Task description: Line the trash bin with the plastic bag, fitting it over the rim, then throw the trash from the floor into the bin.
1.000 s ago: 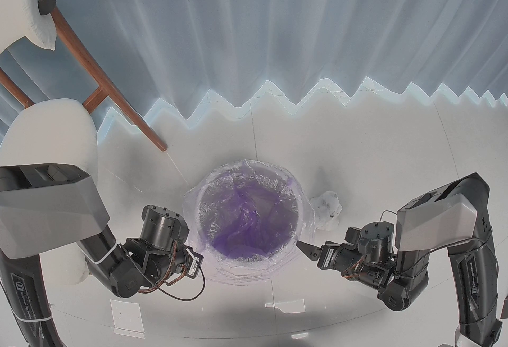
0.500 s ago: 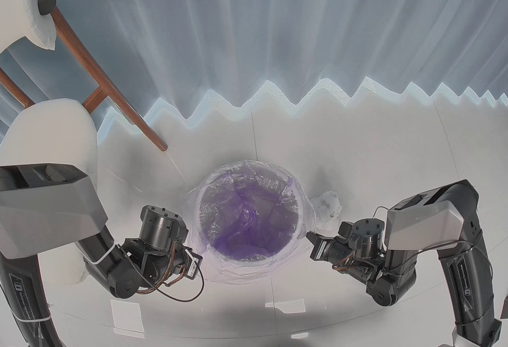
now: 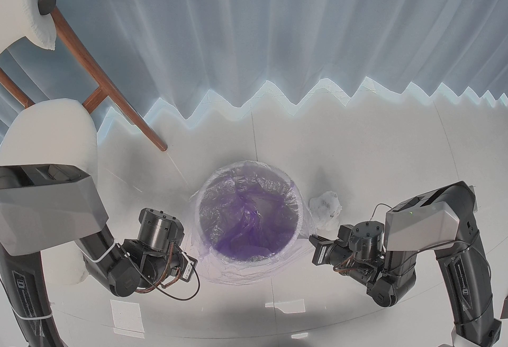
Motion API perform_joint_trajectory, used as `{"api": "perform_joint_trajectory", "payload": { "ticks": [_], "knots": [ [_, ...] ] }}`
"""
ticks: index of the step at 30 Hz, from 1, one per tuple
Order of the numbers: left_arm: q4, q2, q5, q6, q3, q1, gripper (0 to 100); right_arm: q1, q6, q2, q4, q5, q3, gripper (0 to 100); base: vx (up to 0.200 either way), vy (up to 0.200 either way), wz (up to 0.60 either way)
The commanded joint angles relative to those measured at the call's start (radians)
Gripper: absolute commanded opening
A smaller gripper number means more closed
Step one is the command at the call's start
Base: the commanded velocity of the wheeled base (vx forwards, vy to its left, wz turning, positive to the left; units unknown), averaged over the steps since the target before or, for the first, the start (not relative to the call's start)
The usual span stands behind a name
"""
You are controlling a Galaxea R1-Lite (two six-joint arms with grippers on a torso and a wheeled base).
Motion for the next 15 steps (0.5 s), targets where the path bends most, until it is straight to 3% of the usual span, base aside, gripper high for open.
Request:
{"api": "perform_joint_trajectory", "payload": {
  "ticks": [1, 8, 15],
  "knots": [
    [0.001, 0.03, 0.007, 0.007, -0.009, 0.024, 0, -0.007, -0.026, 0.014, 0.003, 0.001, 0.001, 0, 0.0, 0.0, 0.0],
    [0.001, 0.087, 0.013, 0.021, -0.025, 0.046, 0, -0.008, -0.134, 0.047, 0.006, -0.001, 0.001, 0, 0.0, 0.0, 0.0],
    [0.003, 0.159, 0.039, 0.022, -0.088, 0.053, 0, -0.008, -0.144, 0.033, 0.087, -0.01, -0.018, 0, 0.0, 0.0, 0.0]
  ]
}}
